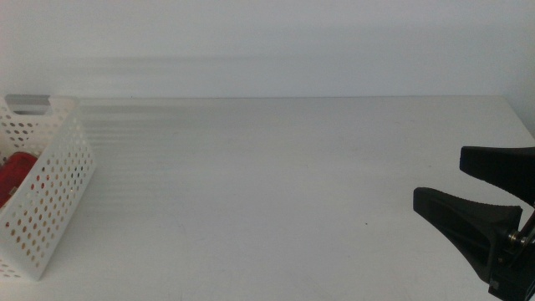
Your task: Use arms to grab the bottles and put them into the dustbin to the left of the table.
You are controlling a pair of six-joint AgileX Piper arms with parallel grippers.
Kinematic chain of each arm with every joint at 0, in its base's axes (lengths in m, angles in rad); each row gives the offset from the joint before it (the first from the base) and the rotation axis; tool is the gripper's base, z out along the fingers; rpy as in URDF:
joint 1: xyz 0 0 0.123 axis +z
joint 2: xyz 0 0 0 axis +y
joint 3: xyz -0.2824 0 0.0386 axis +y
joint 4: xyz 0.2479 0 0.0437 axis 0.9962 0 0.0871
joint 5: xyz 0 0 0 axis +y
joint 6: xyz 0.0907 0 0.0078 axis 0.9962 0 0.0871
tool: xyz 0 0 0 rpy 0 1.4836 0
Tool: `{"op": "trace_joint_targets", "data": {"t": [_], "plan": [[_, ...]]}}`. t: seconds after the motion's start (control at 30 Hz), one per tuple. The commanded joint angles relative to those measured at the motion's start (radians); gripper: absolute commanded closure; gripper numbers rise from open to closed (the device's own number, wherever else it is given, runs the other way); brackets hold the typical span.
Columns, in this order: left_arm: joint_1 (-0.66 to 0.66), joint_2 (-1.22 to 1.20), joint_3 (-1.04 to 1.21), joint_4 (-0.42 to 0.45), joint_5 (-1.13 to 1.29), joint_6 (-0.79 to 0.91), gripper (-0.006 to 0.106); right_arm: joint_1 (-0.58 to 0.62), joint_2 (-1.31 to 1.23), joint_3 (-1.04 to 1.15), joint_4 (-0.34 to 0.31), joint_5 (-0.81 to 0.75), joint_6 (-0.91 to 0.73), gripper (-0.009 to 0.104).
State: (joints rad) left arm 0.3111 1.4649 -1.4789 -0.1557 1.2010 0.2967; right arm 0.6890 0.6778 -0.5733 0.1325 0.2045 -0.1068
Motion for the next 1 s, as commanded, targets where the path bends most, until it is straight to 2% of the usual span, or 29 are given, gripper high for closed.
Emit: {"op": "trace_joint_targets", "data": {"t": [0.0,0.1,0.37,0.8,0.9,0.97], "plan": [[0.002,0.029,-0.08,-0.034,-0.016,0.01,0.105,-0.007,-0.006,-0.023,-0.005,-0.08,-0.01,0.035],[0.002,0.113,-0.152,0.004,0.037,0.017,0.105,-0.007,-0.006,-0.023,-0.005,-0.08,-0.01,0.035],[0.002,0.285,-0.288,0.026,0.05,0.019,0.105,-0.007,-0.006,-0.023,-0.005,-0.08,-0.01,0.035],[0.002,0.468,-0.293,0.046,0.038,0.021,0.105,-0.007,-0.006,-0.023,-0.005,-0.08,-0.01,0.035],[0.001,0.495,-0.293,0.076,0.059,0.02,0.103,-0.007,-0.006,-0.023,-0.005,-0.08,-0.01,0.035],[0.001,0.503,-0.293,0.095,0.072,0.02,0.095,-0.007,-0.006,-0.023,-0.005,-0.08,-0.01,0.035]]}}
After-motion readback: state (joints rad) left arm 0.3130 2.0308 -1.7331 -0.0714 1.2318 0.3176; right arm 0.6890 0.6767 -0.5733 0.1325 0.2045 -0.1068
